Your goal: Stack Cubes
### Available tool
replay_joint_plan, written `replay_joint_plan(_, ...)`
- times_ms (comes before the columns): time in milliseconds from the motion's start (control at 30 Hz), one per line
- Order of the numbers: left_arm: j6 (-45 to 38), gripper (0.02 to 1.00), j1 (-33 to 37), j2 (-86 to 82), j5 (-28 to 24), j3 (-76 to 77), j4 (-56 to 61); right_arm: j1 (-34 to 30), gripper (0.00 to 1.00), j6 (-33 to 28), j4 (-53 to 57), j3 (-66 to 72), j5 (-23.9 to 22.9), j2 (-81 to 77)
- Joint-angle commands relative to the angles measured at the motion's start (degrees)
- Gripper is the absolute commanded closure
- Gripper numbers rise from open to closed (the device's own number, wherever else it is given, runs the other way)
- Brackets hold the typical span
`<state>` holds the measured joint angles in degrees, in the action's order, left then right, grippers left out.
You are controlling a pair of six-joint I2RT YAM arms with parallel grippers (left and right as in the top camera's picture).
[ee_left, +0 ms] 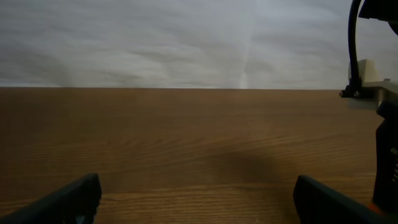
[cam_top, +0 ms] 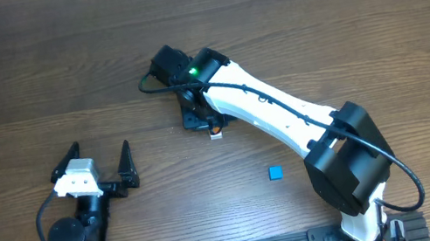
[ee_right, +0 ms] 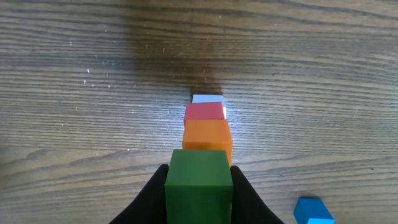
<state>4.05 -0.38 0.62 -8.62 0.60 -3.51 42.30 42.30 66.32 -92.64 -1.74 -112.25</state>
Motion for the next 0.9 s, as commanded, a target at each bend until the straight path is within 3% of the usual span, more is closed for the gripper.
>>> replay_joint_plan(33,-0.8,0.018,0.3,-0.5,-0.5,-0.3,0.0,-0.5,0.989,1.0,-0.1,0.9,-2.0,-0.7)
replay_joint_plan(667,-0.8,0.018,0.3,-0.5,-0.5,-0.3,0.0,-0.6,0.985,1.0,-0.1,1.3,-2.2,-1.4)
replay_joint_plan(900,-0.8,0.018,0.3,-0.5,-0.5,-0.3,0.0,-0.6,0.840,1.0,-0.1,1.3,-2.2,-1.4)
